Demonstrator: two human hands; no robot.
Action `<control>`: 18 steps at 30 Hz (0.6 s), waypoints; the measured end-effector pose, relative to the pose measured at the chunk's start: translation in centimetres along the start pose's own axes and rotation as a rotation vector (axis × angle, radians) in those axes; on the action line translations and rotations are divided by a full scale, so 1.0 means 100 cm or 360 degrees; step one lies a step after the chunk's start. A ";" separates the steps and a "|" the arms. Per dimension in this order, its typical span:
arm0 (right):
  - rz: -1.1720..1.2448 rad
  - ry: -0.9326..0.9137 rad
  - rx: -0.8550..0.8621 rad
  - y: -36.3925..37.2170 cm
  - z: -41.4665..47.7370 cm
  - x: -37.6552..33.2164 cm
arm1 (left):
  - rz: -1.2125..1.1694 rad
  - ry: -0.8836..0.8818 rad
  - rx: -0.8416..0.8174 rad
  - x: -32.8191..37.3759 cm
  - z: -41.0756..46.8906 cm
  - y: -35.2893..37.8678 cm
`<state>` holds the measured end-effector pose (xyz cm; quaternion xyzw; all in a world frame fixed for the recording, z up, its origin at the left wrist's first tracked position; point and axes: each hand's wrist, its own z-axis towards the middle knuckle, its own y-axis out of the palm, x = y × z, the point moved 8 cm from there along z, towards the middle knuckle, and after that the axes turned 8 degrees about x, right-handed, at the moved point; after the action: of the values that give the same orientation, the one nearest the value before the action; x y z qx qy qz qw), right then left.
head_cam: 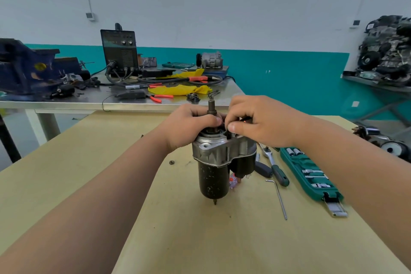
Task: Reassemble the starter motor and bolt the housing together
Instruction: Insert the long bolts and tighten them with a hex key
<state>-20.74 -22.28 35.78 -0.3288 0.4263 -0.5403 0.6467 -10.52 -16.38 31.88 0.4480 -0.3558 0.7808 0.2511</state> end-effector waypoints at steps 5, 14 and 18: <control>0.0092 0.0064 0.0137 -0.001 -0.008 -0.003 | 0.0024 0.0017 0.0038 -0.002 0.001 -0.001; -0.0241 0.0245 0.0191 -0.005 -0.009 -0.001 | 0.0141 -0.0029 0.0146 -0.002 0.000 -0.001; -0.0275 0.0331 0.0205 -0.004 -0.010 -0.004 | 0.0191 -0.0040 0.0191 -0.001 -0.003 -0.002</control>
<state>-21.89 -21.95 35.80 -0.2645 0.4256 -0.6512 0.5699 -10.45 -16.07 31.73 0.4499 -0.3377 0.8086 0.1722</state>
